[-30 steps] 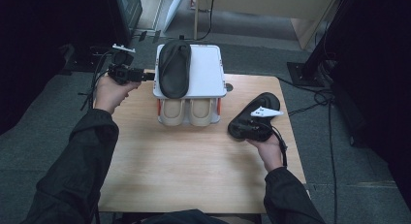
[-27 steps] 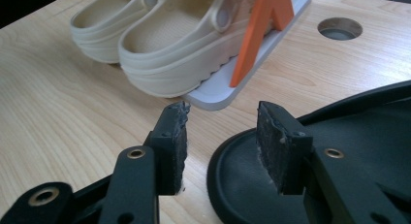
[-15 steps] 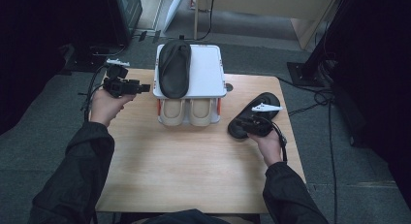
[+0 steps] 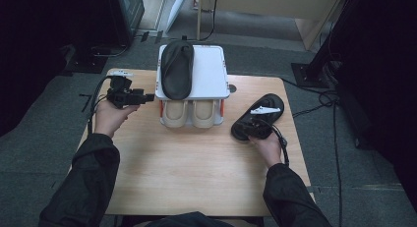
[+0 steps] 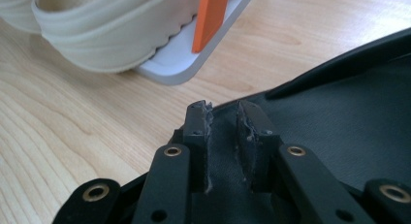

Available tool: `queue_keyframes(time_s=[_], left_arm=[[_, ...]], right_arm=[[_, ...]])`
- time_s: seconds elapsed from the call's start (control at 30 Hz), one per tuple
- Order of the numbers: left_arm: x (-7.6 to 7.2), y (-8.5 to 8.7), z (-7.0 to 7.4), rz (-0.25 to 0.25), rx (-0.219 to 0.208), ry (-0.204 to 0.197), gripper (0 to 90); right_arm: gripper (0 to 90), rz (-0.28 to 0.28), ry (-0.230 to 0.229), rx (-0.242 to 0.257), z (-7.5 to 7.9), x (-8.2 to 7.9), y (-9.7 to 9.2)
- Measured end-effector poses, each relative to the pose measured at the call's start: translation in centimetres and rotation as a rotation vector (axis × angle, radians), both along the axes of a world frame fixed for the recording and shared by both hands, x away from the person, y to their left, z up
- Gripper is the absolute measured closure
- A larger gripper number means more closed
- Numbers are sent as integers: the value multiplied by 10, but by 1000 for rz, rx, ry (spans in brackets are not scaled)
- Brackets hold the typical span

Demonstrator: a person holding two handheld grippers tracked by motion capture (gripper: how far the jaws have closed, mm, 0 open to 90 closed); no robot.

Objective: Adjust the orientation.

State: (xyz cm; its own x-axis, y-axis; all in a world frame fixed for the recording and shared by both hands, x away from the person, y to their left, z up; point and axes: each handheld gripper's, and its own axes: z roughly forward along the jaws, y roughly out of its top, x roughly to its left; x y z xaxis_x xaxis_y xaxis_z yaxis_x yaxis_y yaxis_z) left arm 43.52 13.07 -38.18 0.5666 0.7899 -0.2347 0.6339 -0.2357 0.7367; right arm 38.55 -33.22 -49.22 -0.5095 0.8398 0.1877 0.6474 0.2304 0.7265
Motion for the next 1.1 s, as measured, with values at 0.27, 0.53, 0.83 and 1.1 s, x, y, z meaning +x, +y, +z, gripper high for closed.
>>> queue_keyframes(time_s=[0.27,0.53,0.83,1.1], left_arm=[[-8,3,-9,13,6,-3,407],[-6,9,-18,38,-14,-13,408],[-1,5,-26,26,-2,-17,408],[8,9,-36,35,10,-10,409]], right_arm=[[741,9,11,-24,-5,-2,2],[746,9,2,-19,-8,-8,-3],[719,7,-9,-38,-7,-18,-8],[690,-12,3,-4,-5,-25,-20]])
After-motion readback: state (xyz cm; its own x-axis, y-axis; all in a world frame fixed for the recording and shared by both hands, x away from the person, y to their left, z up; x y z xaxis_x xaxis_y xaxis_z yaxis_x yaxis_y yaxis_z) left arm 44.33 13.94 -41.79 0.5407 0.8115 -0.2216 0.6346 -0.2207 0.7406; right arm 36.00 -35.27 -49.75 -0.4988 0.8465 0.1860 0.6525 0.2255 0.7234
